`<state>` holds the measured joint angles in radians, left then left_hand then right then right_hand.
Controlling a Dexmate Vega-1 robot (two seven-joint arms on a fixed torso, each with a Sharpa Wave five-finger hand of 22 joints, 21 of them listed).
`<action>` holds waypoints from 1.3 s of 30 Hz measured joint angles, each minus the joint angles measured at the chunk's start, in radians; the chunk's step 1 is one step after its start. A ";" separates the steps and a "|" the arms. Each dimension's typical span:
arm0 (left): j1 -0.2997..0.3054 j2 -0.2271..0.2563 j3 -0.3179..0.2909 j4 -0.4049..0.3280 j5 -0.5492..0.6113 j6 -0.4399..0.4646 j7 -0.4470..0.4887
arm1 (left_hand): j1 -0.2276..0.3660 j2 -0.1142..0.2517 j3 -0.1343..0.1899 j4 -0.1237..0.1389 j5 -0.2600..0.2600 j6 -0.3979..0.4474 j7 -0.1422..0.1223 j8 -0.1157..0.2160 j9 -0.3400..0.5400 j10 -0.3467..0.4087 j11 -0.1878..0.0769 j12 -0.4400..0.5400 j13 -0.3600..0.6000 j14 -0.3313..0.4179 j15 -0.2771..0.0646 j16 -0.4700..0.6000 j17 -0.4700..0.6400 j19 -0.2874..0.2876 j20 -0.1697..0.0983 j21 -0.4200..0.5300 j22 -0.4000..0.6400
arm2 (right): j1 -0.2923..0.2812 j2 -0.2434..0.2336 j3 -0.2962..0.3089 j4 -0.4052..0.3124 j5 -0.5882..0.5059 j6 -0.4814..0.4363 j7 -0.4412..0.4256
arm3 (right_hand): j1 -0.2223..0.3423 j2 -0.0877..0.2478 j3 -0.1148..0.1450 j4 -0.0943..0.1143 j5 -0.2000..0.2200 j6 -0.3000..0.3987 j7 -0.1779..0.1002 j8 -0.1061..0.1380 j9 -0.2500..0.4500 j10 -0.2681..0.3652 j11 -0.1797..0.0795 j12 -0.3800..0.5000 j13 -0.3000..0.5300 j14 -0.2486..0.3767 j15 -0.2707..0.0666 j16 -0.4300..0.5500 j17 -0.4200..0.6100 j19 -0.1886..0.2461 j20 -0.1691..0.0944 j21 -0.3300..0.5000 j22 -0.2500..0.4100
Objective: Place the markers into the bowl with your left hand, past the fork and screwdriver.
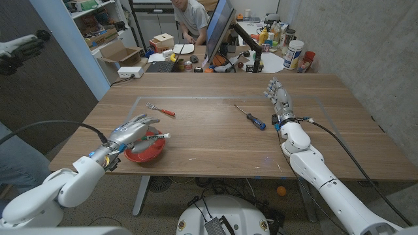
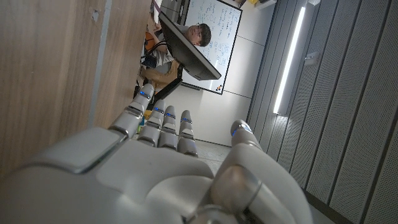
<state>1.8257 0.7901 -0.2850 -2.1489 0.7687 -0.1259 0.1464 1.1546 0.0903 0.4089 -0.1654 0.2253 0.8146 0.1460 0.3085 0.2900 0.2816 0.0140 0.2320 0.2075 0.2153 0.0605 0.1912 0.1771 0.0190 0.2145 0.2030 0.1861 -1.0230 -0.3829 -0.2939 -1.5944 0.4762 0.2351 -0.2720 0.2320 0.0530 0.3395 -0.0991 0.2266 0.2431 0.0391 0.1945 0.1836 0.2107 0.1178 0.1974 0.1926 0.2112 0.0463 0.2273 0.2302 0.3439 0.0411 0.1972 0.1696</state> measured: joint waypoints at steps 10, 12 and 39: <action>0.015 -0.018 0.018 0.036 0.035 0.000 0.106 | -0.009 -0.012 -0.002 0.000 -0.003 0.016 -0.027 -0.004 -0.001 0.005 -0.009 0.000 0.000 0.005 -0.005 0.000 0.000 0.000 0.000 0.000 0.000 | 0.002 0.000 -0.001 0.006 0.000 -0.005 0.006 | 0.000 0.000 0.000 0.000 0.000 0.000 0.000 0.000 0.000 0.000 0.000 0.000 0.000 0.000 0.000 0.000 0.000 0.000 0.000 0.000 0.000; 0.015 -0.022 0.025 0.046 0.040 0.000 0.131 | -0.009 -0.012 -0.002 0.000 -0.003 0.016 -0.027 -0.004 -0.001 0.005 -0.009 0.000 0.000 0.007 -0.007 0.000 0.000 0.000 0.000 0.000 0.000 | 0.002 0.000 -0.002 0.007 0.000 -0.007 0.007 | 0.000 0.000 0.000 0.000 0.000 0.000 0.000 0.000 0.000 0.000 0.000 0.000 0.000 0.000 0.000 0.000 0.000 0.000 0.000 0.000 0.000; -0.068 -0.010 0.226 0.221 0.013 0.082 0.520 | -0.009 -0.011 -0.014 0.003 -0.005 0.025 -0.036 -0.013 -0.005 0.016 -0.020 0.000 0.000 0.018 -0.018 0.000 0.000 0.000 0.000 0.000 0.000 | -0.006 -0.009 -0.009 -0.003 -0.010 -0.027 0.007 | 0.000 0.000 -0.004 -0.004 0.000 0.006 -0.001 0.000 0.000 0.000 0.000 0.000 0.000 0.000 0.000 0.000 0.000 0.004 0.004 0.000 0.000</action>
<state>1.7582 0.7806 -0.0587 -1.9284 0.7815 -0.0444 0.6659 1.1458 0.0792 0.3950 -0.1625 0.2204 0.8399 0.1101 0.2958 0.2852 0.2979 -0.0056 0.2320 0.2073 0.2333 0.0428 0.1912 0.1771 0.0195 0.2141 0.2031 0.1862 -1.0291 -0.3924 -0.3025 -1.5977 0.4665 0.2077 -0.2654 0.2320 0.0530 0.3354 -0.1032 0.2266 0.2494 0.0384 0.1945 0.1836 0.2107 0.1177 0.1973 0.1926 0.2109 0.0462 0.2273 0.2300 0.3475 0.0448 0.1972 0.1696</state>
